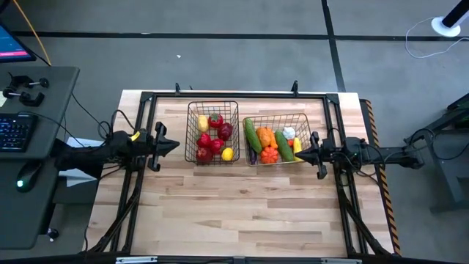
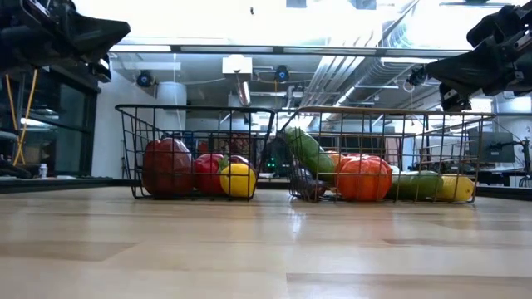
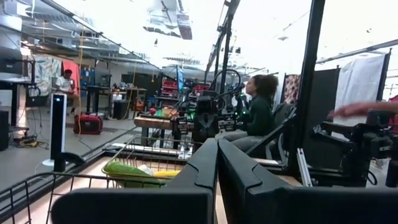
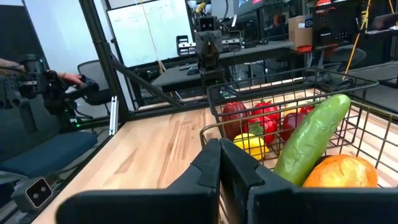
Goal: Sort produce into baskets
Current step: Return to Home Position
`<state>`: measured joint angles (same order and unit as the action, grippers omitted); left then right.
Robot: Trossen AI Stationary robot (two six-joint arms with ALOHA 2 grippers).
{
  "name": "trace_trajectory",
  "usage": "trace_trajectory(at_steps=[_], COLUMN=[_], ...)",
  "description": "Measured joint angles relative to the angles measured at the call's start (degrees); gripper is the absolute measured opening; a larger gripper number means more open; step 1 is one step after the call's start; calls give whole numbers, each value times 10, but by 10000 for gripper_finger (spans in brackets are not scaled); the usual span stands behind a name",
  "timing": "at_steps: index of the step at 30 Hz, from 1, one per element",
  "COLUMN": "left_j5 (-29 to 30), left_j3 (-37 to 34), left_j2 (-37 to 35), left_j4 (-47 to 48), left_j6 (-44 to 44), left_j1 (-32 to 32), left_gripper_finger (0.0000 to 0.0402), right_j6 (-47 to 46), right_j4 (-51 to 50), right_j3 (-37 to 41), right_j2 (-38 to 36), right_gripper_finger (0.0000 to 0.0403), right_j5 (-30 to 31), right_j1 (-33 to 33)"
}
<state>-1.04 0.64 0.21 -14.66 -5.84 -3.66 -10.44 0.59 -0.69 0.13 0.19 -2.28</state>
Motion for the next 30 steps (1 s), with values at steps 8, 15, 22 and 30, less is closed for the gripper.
trace_trajectory(at_steps=[8, 15, 22, 30], left_j5=[0, 0, 1, 2], left_j3=[0, 0, 1, 0], left_j2=[0, 0, 0, 0], left_j4=[1, 2, 31, 108], left_j6=[0, 0, 49, 59], left_j1=[1, 1, 1, 1], left_gripper_finger=[0, 0, 0, 0], right_j6=[0, 0, 0, 0], right_j4=[-1, -1, -1, -1], right_j3=[0, 0, 0, 0], right_j2=[6, 6, 6, 6], right_gripper_finger=[0, 0, 0, 0], right_j5=[0, 0, 0, 0], right_j1=[0, 0, 0, 0])
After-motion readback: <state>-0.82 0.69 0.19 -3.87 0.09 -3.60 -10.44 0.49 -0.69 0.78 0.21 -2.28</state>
